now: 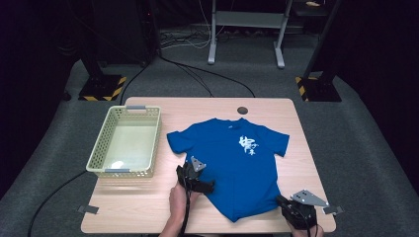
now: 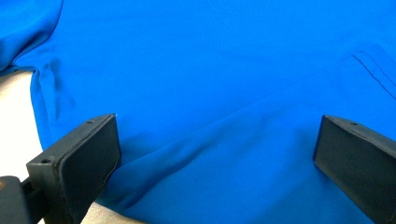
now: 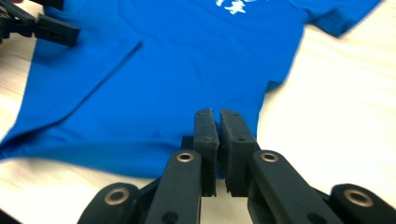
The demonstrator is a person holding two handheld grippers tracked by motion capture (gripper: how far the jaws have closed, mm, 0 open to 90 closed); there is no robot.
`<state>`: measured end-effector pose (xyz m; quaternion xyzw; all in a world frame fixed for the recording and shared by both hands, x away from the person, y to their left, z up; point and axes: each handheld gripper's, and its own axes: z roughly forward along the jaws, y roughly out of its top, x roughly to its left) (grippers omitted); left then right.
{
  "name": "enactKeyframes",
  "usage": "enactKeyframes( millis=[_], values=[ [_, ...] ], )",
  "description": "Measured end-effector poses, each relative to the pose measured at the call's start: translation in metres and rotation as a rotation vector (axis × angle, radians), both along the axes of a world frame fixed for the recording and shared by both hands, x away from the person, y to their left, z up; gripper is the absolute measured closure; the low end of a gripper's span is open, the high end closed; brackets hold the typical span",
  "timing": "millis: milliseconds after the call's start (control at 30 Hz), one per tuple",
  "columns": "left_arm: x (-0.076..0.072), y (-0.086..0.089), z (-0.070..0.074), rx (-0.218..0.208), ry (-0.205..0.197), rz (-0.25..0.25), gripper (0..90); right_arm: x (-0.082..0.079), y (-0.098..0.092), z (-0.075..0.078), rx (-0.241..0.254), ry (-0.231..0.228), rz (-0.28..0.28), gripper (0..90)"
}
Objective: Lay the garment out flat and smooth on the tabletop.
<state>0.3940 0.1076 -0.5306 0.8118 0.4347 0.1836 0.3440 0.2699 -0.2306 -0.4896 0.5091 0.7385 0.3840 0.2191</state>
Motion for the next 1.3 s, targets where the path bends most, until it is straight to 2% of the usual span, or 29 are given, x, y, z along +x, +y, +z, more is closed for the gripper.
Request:
enactKeyframes(
  millis=[233,300,367,467,533,700,867,900,967,1067,1167,1233,1300],
  values=[
    [0.0,0.0,0.0,0.0,0.0,0.0,0.0,-0.022,-0.019,-0.006,0.003,0.045,-0.036,81.7],
    [0.0,0.0,0.0,0.0,0.0,0.0,0.0,-0.032,-0.025,-0.005,-0.012,0.055,-0.039,79.1],
    [0.0,0.0,0.0,0.0,0.0,0.0,0.0,-0.041,-0.033,-0.001,-0.024,0.058,-0.053,74.6],
    [0.0,0.0,0.0,0.0,-0.001,0.0,0.0,-0.053,-0.046,0.007,-0.003,0.049,-0.083,67.9],
    [0.0,0.0,0.0,-0.001,-0.001,0.002,0.0,-0.054,-0.05,0.011,0.005,0.032,-0.102,58.5],
    [0.0,0.0,0.0,-0.002,-0.001,0.002,0.0,-0.027,-0.047,0.007,0.014,0.026,-0.098,38.7],
    [0.0,0.0,0.0,0.0,-0.001,0.001,0.1,0.027,-0.029,-0.004,0.013,-0.001,-0.076,22.4],
    [0.0,0.0,0.0,-0.002,-0.001,0.002,0.1,0.037,-0.027,-0.007,0.012,0.004,-0.079,16.4],
    [0.0,0.0,0.0,0.0,-0.001,0.001,0.1,0.055,-0.022,-0.013,-0.006,0.004,-0.087,13.7],
    [0.0,0.0,0.0,-0.001,-0.001,0.002,0.1,0.078,-0.02,-0.025,-0.027,0.031,-0.108,6.5],
    [0.0,0.0,0.0,0.001,-0.001,0.0,0.1,0.092,-0.021,-0.035,-0.051,0.041,-0.141,3.1],
    [0.0,0.0,0.0,0.001,-0.002,0.0,0.1,0.1,-0.023,-0.039,-0.045,0.063,-0.152,2.6],
    [0.0,0.0,0.0,0.001,-0.002,0.0,0.1,0.103,-0.021,-0.04,-0.067,0.073,-0.144,2.8]
  ],
)
